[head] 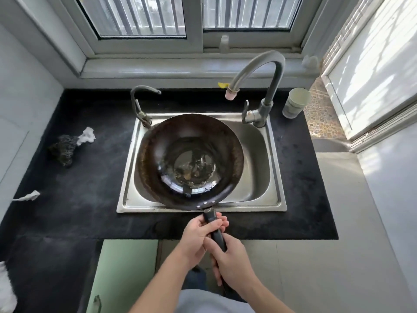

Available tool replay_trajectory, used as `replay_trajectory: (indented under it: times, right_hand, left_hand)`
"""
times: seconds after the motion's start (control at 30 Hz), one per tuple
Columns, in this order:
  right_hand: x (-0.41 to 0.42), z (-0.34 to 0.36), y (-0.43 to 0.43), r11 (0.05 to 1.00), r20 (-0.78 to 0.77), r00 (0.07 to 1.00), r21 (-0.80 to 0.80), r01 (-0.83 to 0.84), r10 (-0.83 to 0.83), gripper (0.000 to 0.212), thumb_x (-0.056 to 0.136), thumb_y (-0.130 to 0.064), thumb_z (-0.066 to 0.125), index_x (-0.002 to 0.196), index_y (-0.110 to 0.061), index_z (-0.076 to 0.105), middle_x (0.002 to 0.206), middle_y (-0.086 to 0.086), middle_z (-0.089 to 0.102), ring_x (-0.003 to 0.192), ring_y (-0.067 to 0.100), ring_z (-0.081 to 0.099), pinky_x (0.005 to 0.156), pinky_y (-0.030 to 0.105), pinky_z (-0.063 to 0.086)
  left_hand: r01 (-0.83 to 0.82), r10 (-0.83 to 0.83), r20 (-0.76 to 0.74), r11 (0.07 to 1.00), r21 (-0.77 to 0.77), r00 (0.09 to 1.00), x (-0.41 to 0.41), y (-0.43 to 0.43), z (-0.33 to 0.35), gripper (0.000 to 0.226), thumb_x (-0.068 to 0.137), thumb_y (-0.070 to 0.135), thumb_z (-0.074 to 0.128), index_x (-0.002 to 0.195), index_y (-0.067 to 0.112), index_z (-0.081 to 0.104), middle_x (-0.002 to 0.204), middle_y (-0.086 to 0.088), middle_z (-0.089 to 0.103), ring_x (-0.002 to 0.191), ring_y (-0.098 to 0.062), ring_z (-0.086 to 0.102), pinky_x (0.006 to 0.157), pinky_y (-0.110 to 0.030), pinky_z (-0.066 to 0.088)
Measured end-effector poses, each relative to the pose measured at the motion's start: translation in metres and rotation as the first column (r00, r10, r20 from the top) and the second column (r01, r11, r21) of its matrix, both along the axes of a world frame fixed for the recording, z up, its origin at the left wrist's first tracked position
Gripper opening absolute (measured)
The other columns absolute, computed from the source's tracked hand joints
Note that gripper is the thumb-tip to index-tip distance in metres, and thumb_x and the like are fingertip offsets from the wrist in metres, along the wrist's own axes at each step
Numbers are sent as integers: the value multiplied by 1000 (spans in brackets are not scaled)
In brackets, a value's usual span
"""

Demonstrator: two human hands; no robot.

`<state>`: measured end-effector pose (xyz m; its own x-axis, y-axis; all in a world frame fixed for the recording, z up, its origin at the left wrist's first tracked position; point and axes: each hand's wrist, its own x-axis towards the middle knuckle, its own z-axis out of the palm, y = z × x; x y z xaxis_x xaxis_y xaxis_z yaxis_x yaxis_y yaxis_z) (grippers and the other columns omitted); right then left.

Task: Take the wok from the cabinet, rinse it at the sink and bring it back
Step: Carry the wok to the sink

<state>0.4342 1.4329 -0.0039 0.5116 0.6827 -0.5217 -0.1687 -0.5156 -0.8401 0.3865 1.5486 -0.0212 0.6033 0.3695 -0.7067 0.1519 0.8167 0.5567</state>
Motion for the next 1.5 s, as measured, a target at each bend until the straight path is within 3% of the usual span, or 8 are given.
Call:
replay_trajectory:
  times: [0.3,0.5,0.83,1.07,1.17,1.27,1.37,1.5]
  right_hand:
    - [-22,-22,29,988,-5,992,-90,129,-129,31,99,-32,61,85,-5,62,55,6,61,40,15,55,42,27,49]
    - [-30,-32,37,983,2,987,-90,158,-159,29,99,-27,61,78,-8,61,53,3,60,39,14,54,41,27,46]
    - [-36,-52,48,970,4,977,-118,211,-212,28,100,-18,57,79,1,58,53,7,58,37,19,51,37,30,45]
    - [-37,-69,42,972,151,979,-173,159,-134,16,98,-20,58,84,-14,63,58,5,65,45,12,59,46,34,53]
    - [-33,-72,43,977,168,980,-165,134,-106,7,96,-20,62,90,-18,64,61,-1,65,48,8,60,47,28,50]
    - [-27,-67,55,981,175,979,-146,127,-101,9,92,-13,63,100,-18,65,66,2,68,47,7,62,43,18,46]
    - [-24,-66,68,982,167,980,-130,134,-112,12,90,-7,62,98,-15,65,67,8,70,44,18,64,38,22,48]
    - [-27,-67,74,978,221,968,-142,156,-123,17,87,-8,63,100,-18,67,72,3,71,58,15,69,43,24,55]
  left_hand:
    - [148,-149,-23,988,-30,989,-6,33,-20,24,89,-5,61,113,-6,61,104,-16,73,91,-19,73,78,-25,58]
    - [220,-222,-29,974,-59,975,-10,46,-28,25,90,0,63,115,-2,62,112,-13,73,104,-26,71,81,-31,58]
    - [313,-315,-113,949,-35,942,-14,54,-35,27,91,8,64,114,-5,62,112,-16,73,103,-27,72,84,-35,59]
    - [437,-441,-107,898,-56,891,-24,52,-44,32,91,18,66,114,-4,66,110,-13,75,106,-29,70,91,-38,56]
    - [416,-422,-107,906,-74,900,-23,49,-44,30,89,15,69,112,-3,67,112,-16,74,108,-30,68,97,-42,54]
    - [398,-400,-133,916,-45,907,-23,50,-43,29,87,18,71,110,1,69,112,-17,73,106,-31,69,90,-40,56]
    - [425,-419,-170,905,0,892,-26,55,-41,27,88,22,69,110,5,69,102,-15,72,90,-30,69,71,-42,54]
    - [431,-420,-173,902,31,891,-27,59,-43,24,89,20,69,110,8,70,102,-16,71,91,-31,68,77,-48,52]
